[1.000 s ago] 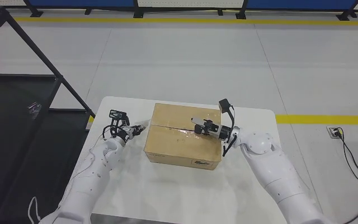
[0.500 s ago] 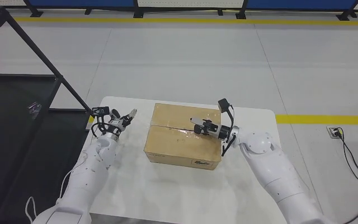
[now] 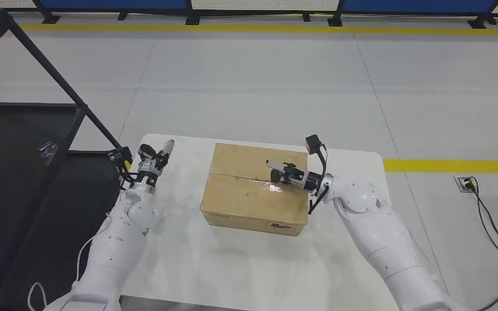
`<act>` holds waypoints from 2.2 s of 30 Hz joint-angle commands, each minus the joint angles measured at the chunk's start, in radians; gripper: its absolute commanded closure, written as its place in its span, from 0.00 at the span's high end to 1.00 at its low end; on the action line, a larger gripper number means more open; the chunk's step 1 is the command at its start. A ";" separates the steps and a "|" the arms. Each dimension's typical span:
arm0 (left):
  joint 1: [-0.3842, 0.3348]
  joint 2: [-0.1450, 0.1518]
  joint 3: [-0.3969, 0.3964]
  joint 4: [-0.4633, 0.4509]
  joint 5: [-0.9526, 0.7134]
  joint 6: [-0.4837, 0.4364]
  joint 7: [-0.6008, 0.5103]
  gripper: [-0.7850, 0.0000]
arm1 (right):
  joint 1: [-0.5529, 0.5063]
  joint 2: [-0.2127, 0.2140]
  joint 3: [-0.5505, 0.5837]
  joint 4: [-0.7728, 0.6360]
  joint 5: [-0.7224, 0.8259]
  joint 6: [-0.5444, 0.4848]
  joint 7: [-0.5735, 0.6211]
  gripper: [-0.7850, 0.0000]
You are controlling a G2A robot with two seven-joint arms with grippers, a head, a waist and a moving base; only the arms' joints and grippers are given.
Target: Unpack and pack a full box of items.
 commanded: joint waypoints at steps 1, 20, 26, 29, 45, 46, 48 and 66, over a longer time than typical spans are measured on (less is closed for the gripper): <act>0.006 0.002 -0.006 -0.017 -0.008 0.010 -0.006 1.00 | -0.007 0.003 0.008 -0.007 0.000 -0.007 0.005 1.00; 0.107 0.026 0.027 -0.043 0.142 0.052 -0.102 1.00 | -0.079 0.029 0.051 -0.081 -0.015 -0.014 0.023 1.00; 0.181 0.070 -0.001 -0.057 0.197 -0.044 -0.095 1.00 | -0.077 0.031 0.054 -0.072 -0.011 -0.015 0.030 1.00; 0.226 0.091 -0.022 -0.108 0.208 -0.082 -0.090 1.00 | -0.068 0.029 0.049 -0.068 -0.007 -0.017 0.036 1.00; 0.336 0.125 -0.146 -0.279 -0.263 -0.426 -0.387 1.00 | -0.034 0.019 0.019 -0.027 -0.005 -0.040 0.045 1.00; 0.336 0.125 -0.146 -0.279 -0.263 -0.426 -0.387 1.00 | -0.034 0.019 0.019 -0.024 -0.004 -0.043 0.045 1.00; 0.357 0.125 -0.145 -0.303 -0.285 -0.442 -0.403 1.00 | -0.036 0.019 0.020 -0.020 0.000 -0.049 0.045 1.00; 0.266 0.116 -0.137 -0.372 -1.170 0.094 -1.193 1.00 | -0.025 0.015 0.006 -0.008 0.001 -0.059 0.050 1.00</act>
